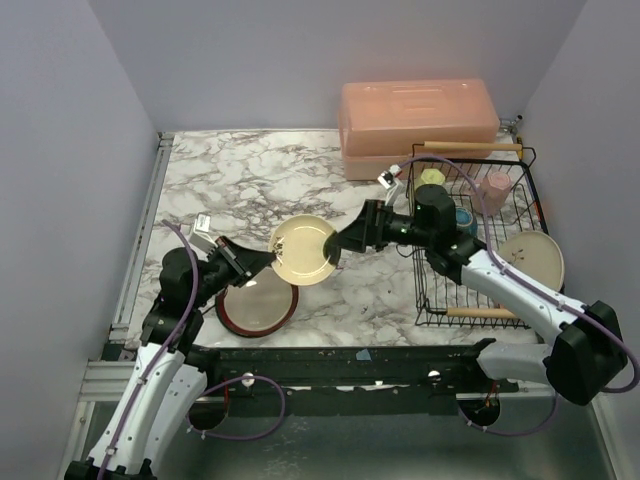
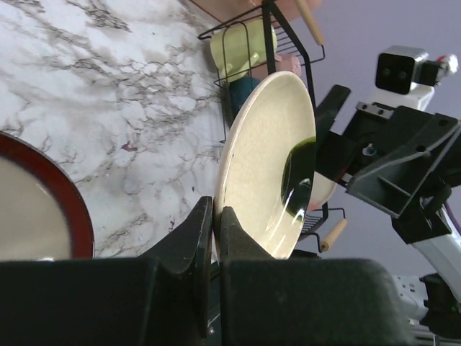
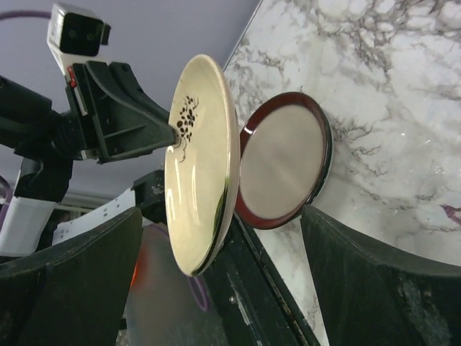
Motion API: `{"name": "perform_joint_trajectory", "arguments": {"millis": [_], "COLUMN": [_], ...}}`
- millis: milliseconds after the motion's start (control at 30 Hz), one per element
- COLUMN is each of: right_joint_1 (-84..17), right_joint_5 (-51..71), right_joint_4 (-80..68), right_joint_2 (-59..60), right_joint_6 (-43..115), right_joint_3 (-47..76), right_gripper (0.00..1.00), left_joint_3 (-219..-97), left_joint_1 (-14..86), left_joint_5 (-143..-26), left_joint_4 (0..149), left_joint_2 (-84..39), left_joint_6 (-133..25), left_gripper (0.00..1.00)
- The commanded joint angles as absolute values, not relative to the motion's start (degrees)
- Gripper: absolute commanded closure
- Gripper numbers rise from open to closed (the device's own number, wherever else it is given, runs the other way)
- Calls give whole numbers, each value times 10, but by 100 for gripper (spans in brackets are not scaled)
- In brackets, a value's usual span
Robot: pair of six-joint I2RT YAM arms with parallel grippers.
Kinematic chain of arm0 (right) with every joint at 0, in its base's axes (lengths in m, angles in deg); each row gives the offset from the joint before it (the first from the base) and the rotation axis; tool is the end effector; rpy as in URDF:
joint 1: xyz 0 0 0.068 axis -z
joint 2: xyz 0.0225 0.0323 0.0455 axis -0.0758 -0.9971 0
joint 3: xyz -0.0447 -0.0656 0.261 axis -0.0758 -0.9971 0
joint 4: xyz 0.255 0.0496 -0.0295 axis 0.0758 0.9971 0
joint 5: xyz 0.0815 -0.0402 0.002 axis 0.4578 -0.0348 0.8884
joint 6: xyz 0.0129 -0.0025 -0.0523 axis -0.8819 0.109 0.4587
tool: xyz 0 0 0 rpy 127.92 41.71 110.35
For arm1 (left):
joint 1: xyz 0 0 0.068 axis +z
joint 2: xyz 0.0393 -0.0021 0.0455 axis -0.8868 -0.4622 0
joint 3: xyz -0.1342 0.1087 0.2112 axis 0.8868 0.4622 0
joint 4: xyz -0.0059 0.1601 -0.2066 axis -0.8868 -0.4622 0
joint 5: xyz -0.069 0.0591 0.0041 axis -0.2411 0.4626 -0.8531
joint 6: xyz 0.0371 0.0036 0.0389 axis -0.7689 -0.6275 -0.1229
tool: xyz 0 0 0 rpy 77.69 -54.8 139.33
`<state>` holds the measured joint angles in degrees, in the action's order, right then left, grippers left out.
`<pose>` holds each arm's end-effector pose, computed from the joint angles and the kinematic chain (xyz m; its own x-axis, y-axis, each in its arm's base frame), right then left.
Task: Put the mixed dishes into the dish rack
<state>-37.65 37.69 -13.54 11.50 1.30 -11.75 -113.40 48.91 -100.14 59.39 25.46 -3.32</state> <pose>0.2223 0.1707 0.3058 -0.7588 0.1480 -0.6343 -0.5527 0.3689 0.7473 0.1278 -0.0456 0.2722 -0.6304 -0.6790 -0.3762 0.0842 0.4220 -0.9027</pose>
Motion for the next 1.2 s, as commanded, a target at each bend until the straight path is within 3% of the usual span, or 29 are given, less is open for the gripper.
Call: {"name": "perform_joint_trajectory", "arguments": {"millis": [0, 400, 500, 633, 900, 1000, 1167], "right_joint_1": [-411, -423, -423, -423, -423, -422, -423], "right_joint_5": [382, 422, 422, 416, 364, 347, 292], "right_joint_4": [-157, -272, -274, -263, -181, -150, -89], "right_joint_2": [85, 78, 77, 84, 103, 106, 121], "right_joint_6": [1, -94, -104, -107, -65, -50, -16], "right_joint_3": [-103, -141, -145, -144, -127, -113, -87], "right_gripper": [11, 73, 80, 99, 100, 100, 100], "left_joint_3": [-1152, -1143, -1152, -1184, -1233, -1251, -1298], "left_joint_1": [492, 491, 492, 492, 492, 492, 492], "left_joint_5": [-1087, -1102, -1110, -1114, -1176, -1175, -1141], "left_joint_4": [678, 677, 682, 647, 632, 614, 550], "left_joint_2": [240, 228, 216, 183, 105, 92, 84], "left_joint_6": [-52, -68, -73, -92, -139, -168, -242], "left_gripper": [100, 100, 100, 100, 69, 54, 37]}}
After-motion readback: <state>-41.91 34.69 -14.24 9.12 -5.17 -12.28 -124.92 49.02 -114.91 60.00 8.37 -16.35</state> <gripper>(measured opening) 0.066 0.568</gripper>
